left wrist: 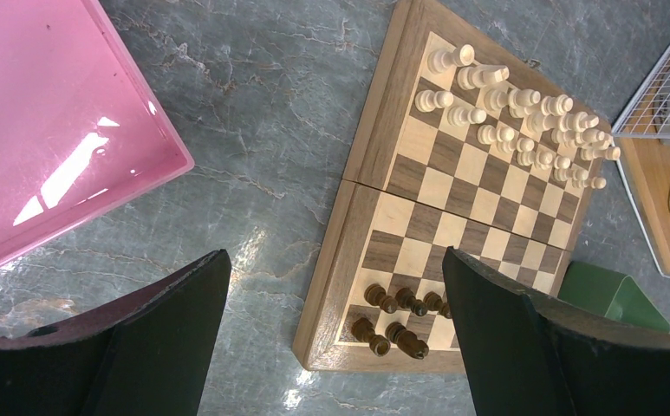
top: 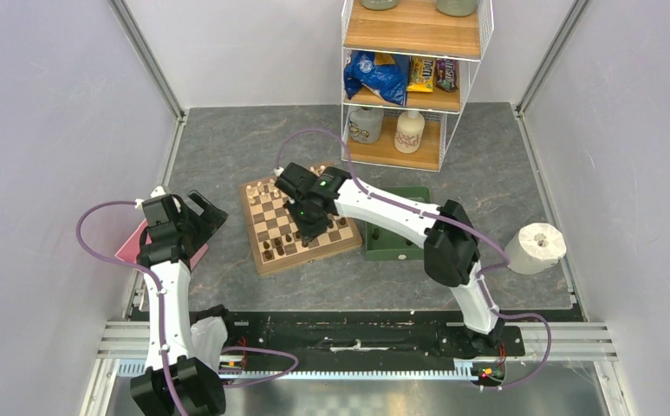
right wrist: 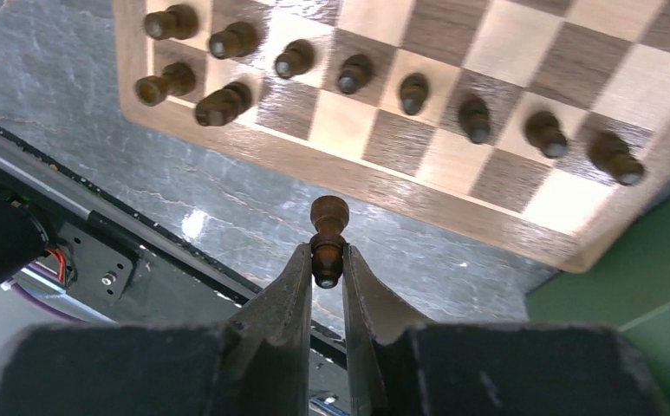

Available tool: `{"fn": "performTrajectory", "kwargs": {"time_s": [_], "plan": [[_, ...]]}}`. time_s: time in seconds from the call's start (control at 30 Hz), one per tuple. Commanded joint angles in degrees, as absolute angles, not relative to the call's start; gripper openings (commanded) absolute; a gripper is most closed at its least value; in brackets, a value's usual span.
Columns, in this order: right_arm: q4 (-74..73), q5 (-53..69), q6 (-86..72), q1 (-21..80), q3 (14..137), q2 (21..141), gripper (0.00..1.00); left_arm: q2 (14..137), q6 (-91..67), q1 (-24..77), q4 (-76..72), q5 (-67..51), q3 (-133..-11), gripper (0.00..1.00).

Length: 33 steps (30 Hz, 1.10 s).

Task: Set up the chess pieces on the board

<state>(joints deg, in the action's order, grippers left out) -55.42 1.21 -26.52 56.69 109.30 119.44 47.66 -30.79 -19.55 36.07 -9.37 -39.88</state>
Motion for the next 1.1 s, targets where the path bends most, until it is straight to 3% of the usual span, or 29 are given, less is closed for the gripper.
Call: {"fn": "performTrajectory", "kwargs": {"time_s": [0.0, 1.07], "plan": [[-58.0, 2.0, -27.7, 58.7, 116.1, 123.2, 0.2, 47.9, -29.5, -20.0, 35.6, -10.5, -40.4, 0.99], [-60.2, 0.7, -27.8, 59.9, 128.1, 135.6, 0.24, 48.6, -29.5, -20.0, 35.6, -11.0, -40.4, 0.99]]}}
